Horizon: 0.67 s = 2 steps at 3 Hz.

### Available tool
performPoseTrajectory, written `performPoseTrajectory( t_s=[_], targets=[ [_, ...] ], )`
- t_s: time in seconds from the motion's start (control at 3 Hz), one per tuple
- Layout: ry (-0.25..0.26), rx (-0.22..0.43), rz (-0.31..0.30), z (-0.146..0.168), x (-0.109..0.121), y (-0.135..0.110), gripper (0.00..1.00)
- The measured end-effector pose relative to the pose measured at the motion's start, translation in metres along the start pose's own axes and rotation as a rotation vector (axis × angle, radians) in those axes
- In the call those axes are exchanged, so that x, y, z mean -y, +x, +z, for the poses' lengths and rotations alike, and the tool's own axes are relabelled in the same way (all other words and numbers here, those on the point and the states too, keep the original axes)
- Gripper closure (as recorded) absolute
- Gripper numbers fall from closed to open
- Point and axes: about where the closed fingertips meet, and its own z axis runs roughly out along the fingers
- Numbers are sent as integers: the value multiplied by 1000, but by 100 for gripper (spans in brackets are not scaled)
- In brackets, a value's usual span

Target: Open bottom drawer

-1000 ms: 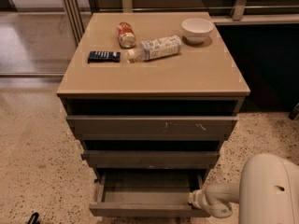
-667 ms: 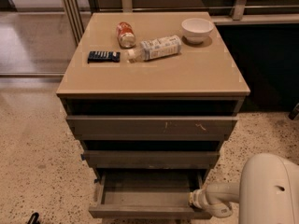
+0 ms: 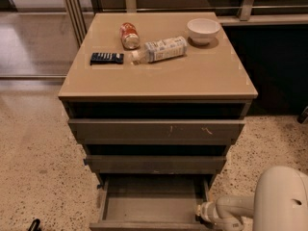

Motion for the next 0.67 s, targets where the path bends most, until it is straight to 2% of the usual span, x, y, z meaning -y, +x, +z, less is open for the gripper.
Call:
performPoseTrajectory(
  t_s=[0.33, 0.67],
  targets=[
    [-21, 25, -19, -7, -1, 6, 100],
    [-74, 146, -105, -41, -19, 4, 100]
  ],
)
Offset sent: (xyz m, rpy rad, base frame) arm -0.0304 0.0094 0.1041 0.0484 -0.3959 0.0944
